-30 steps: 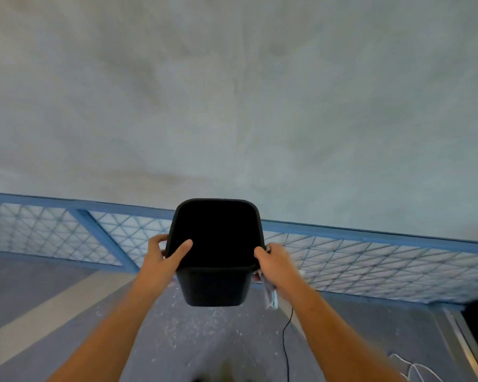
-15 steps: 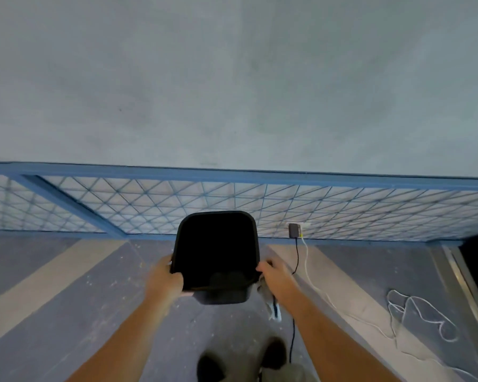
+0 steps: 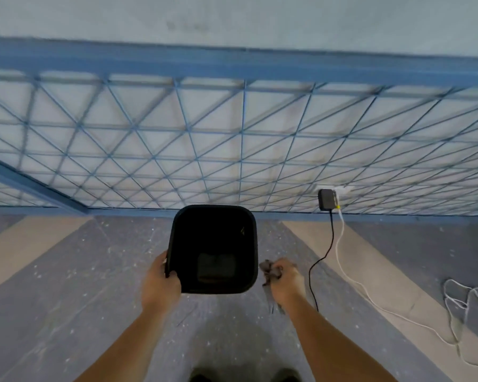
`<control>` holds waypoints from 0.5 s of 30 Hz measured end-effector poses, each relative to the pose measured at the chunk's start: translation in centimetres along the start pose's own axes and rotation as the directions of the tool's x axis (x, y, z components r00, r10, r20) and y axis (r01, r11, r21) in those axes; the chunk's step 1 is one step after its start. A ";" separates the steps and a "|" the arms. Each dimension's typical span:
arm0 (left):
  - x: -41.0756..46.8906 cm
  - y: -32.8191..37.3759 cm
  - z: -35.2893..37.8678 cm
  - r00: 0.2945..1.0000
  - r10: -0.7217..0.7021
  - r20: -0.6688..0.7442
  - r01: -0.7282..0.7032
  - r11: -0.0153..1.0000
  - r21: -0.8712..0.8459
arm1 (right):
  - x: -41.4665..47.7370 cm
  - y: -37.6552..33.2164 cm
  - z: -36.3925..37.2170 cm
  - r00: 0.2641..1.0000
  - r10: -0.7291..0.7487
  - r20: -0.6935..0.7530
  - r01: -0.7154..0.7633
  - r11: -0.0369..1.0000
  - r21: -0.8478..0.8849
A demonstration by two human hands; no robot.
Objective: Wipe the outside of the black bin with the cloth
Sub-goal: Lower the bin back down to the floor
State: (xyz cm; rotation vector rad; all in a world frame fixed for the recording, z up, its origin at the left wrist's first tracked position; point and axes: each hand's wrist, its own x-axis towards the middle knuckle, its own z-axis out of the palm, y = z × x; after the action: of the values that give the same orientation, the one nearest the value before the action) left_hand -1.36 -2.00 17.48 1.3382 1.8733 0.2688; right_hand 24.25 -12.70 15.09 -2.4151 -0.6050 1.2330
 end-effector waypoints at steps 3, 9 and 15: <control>3.1 -1.8 3.1 1.000 0.024 -0.014 -0.024 1.000 0.005 | 4.5 1.5 3.3 0.999 0.023 -0.027 -0.020 0.995 0.095; 9.0 -5.1 7.2 1.000 0.006 -0.022 -0.005 1.000 0.029 | 11.3 2.5 7.0 0.994 -0.078 -0.074 0.076 0.997 -0.034; 11.8 -6.5 8.9 0.999 -0.018 -0.042 0.018 1.000 -0.008 | 15.0 2.2 8.5 0.990 -0.138 -0.041 0.136 0.989 -0.057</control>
State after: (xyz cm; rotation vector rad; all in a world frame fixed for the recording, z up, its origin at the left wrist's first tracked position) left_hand -1.01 3.17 2.20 1.3194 1.9161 0.2965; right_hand 25.60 -5.65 -0.72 -2.3929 -0.7862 1.1172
